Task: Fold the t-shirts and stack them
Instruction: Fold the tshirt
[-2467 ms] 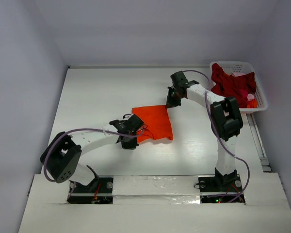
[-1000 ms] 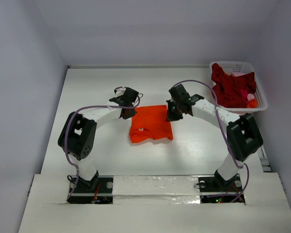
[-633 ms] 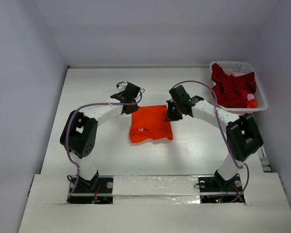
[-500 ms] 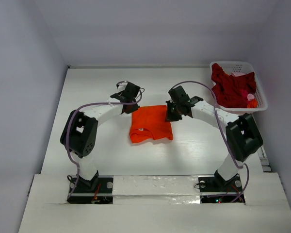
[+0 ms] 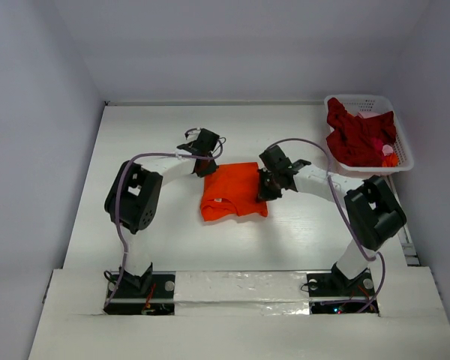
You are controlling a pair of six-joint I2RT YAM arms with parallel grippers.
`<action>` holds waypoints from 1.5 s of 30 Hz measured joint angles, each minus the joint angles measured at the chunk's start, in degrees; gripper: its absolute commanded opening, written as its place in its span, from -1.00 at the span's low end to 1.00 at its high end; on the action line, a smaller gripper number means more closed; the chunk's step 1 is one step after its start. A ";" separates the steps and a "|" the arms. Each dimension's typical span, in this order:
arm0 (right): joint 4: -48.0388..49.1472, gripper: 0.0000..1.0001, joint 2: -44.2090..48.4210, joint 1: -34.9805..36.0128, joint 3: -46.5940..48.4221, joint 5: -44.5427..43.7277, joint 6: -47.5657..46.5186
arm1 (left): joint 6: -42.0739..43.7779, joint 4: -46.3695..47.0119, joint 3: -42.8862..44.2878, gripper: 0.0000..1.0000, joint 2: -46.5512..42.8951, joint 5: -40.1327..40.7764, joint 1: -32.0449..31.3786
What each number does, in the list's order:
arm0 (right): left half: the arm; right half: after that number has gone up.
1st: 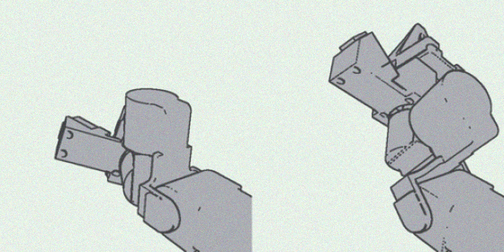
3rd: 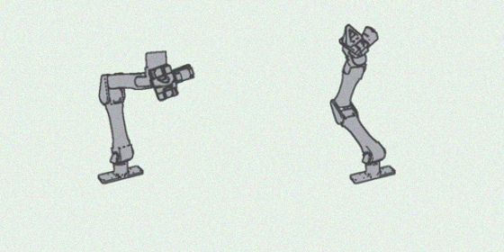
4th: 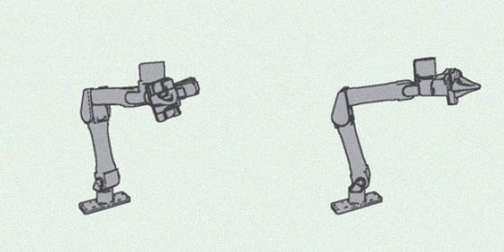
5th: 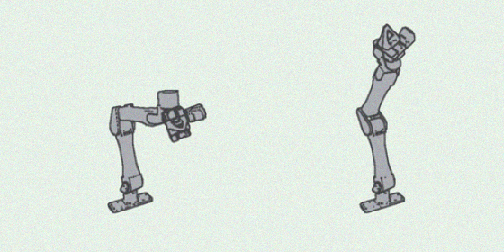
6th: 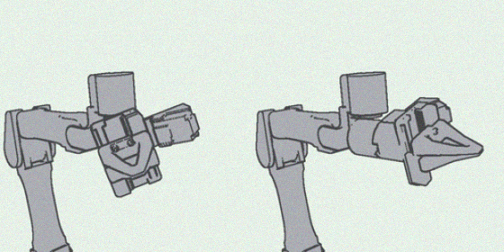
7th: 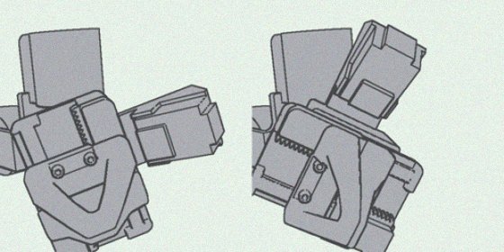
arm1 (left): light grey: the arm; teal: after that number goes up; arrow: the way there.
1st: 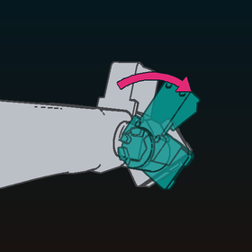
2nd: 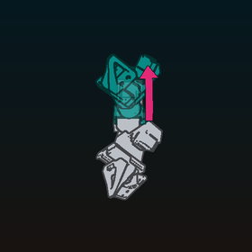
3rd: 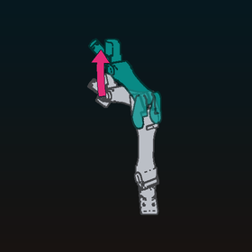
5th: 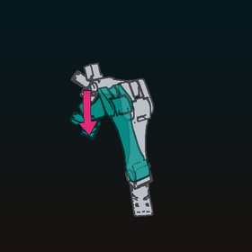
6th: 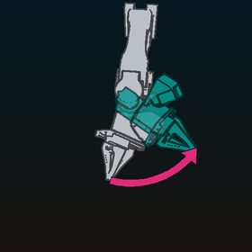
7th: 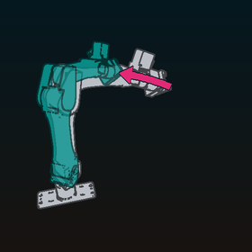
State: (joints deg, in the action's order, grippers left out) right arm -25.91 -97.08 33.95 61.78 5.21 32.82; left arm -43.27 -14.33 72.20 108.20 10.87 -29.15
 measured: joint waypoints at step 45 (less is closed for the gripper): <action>-0.37 -1.00 0.48 2.84 11.61 1.60 1.31 | 1.49 2.71 0.17 -1.00 2.56 -4.72 8.11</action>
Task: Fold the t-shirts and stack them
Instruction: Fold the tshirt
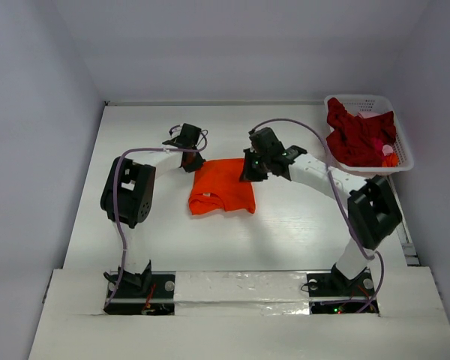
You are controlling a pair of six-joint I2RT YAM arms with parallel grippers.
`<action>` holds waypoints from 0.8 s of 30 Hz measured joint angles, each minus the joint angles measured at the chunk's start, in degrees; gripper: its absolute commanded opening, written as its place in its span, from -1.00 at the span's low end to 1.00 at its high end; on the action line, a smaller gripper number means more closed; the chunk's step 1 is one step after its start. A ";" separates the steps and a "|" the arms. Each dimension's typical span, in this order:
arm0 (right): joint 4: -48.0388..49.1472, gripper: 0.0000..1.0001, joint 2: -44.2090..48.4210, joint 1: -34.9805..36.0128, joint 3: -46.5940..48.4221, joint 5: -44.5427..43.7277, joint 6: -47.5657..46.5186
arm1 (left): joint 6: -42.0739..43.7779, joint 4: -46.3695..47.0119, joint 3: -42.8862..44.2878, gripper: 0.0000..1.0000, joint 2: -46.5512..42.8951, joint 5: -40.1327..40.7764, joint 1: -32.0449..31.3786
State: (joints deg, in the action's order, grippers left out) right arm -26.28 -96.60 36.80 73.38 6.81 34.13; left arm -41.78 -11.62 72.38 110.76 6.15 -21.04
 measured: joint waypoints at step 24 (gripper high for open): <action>20.04 -1.00 -8.04 1.81 -15.32 7.08 7.76 | 0.87 -1.75 2.34 -1.00 1.05 -0.96 0.94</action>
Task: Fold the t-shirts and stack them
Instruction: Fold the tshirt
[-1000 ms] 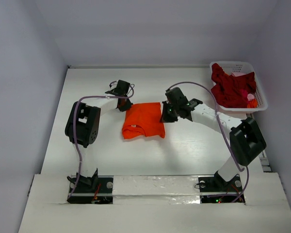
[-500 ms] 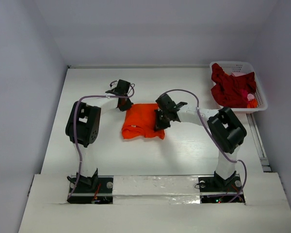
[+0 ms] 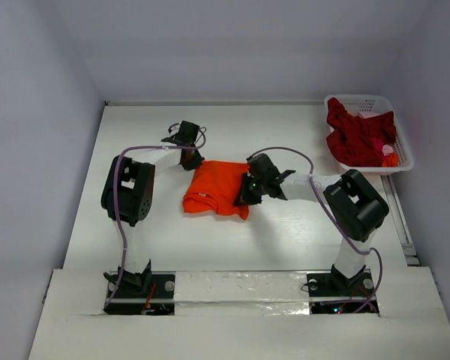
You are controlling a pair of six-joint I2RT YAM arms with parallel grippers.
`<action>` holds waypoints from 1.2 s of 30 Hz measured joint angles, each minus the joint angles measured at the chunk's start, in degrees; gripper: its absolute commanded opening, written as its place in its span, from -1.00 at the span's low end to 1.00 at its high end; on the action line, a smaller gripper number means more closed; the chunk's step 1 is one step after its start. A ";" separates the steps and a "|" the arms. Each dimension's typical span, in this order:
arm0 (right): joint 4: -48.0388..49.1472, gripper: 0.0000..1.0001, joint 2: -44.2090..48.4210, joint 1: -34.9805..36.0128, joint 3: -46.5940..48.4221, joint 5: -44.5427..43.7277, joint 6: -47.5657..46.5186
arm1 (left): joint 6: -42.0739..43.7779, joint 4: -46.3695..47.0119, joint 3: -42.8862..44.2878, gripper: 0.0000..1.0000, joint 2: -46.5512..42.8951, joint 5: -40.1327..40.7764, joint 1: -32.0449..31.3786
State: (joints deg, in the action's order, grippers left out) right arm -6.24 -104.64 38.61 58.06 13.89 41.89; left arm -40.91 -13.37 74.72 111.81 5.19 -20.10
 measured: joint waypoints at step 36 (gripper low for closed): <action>2.93 -1.00 3.74 -6.16 -6.21 -0.37 9.11 | 1.44 -0.20 -0.02 -1.00 0.00 -0.48 3.15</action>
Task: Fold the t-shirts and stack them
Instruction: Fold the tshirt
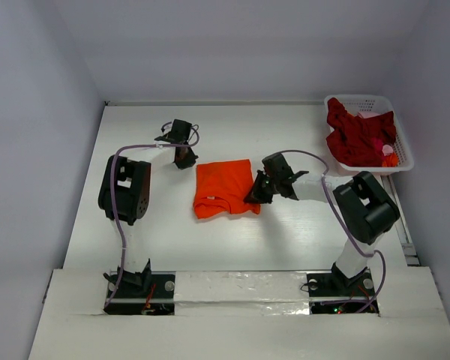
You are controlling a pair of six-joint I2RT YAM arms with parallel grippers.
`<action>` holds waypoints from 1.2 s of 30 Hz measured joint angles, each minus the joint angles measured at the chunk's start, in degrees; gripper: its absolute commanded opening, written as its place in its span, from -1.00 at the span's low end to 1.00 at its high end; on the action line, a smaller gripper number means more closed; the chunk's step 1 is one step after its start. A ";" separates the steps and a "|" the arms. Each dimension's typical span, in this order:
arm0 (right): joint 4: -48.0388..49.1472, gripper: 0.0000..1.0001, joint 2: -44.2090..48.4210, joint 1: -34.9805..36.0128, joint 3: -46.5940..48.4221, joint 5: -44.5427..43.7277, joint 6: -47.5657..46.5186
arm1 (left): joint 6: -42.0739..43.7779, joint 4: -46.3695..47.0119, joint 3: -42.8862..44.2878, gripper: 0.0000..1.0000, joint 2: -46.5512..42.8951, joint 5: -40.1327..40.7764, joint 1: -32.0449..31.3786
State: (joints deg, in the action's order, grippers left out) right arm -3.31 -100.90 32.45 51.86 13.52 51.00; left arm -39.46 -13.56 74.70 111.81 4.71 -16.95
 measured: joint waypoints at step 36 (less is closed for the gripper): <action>-4.72 -1.00 -0.70 -0.52 3.17 -1.14 -3.19 | -1.57 2.62 0.63 -1.00 -2.62 -10.73 -0.76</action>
State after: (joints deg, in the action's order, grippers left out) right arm -8.03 -101.60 31.92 55.02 12.38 47.81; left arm -41.04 -10.94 75.33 109.19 -6.02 -17.72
